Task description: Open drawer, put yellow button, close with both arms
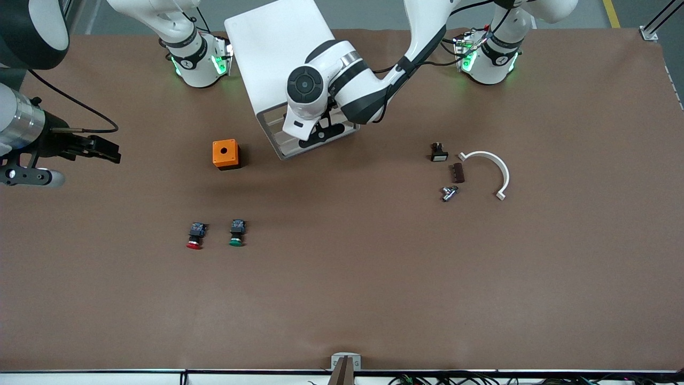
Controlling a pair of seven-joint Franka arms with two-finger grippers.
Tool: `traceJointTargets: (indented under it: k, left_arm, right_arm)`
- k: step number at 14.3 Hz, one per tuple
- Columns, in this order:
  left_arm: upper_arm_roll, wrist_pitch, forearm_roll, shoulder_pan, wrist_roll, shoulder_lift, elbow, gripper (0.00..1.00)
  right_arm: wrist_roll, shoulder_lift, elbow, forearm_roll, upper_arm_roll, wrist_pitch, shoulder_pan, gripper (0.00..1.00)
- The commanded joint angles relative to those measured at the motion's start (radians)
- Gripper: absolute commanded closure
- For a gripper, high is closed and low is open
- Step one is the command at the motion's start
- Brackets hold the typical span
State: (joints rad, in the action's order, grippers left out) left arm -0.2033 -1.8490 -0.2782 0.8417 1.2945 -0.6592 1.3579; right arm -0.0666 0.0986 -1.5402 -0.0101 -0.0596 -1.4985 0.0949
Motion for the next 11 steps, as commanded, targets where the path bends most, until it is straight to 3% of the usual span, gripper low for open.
traceJointTargets:
  k: [1, 11]
  left_arm:
    - [0.002, 0.001, -0.029, 0.013, -0.009, 0.004, 0.007, 0.01]
    - [0.016, 0.002, -0.009, -0.105, -0.015, 0.061, 0.000, 0.01]
  right_arm:
    - [0.065, -0.005, 0.005, -0.007, 0.014, 0.007, -0.044, 0.00]
    - [0.093, -0.003, 0.003, -0.008, 0.012, 0.014, -0.083, 0.00]
